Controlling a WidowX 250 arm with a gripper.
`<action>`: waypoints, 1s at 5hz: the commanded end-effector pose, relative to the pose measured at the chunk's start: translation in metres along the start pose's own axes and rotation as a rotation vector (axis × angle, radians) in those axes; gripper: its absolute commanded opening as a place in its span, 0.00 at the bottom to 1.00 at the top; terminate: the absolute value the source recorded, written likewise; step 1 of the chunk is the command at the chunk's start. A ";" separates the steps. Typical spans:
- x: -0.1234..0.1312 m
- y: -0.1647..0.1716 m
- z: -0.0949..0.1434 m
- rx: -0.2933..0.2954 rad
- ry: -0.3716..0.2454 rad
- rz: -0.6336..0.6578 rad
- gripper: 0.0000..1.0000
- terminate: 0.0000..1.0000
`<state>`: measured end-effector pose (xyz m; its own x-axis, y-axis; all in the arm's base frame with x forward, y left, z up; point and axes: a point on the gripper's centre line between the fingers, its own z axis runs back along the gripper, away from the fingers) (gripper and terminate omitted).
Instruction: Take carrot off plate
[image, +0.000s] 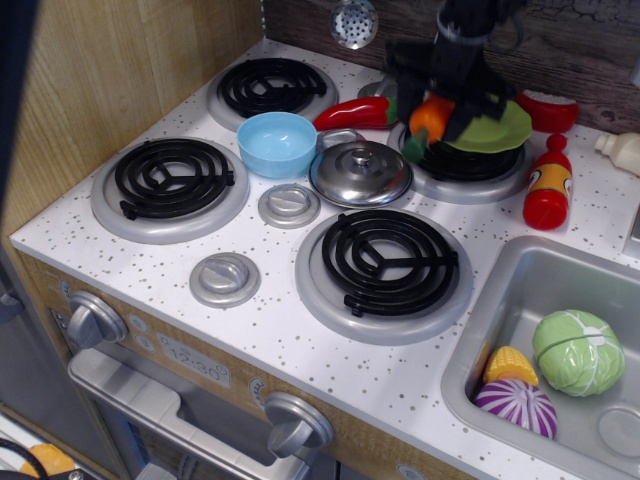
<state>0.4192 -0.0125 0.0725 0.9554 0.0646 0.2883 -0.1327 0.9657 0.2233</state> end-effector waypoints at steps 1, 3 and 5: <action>-0.030 0.050 0.030 0.068 -0.027 0.107 0.00 0.00; -0.096 0.076 0.005 0.071 0.037 0.239 0.00 0.00; -0.121 0.079 -0.008 -0.004 0.053 0.290 0.00 0.00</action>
<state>0.2925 0.0511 0.0333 0.8990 0.3613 0.2474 -0.3956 0.9124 0.1050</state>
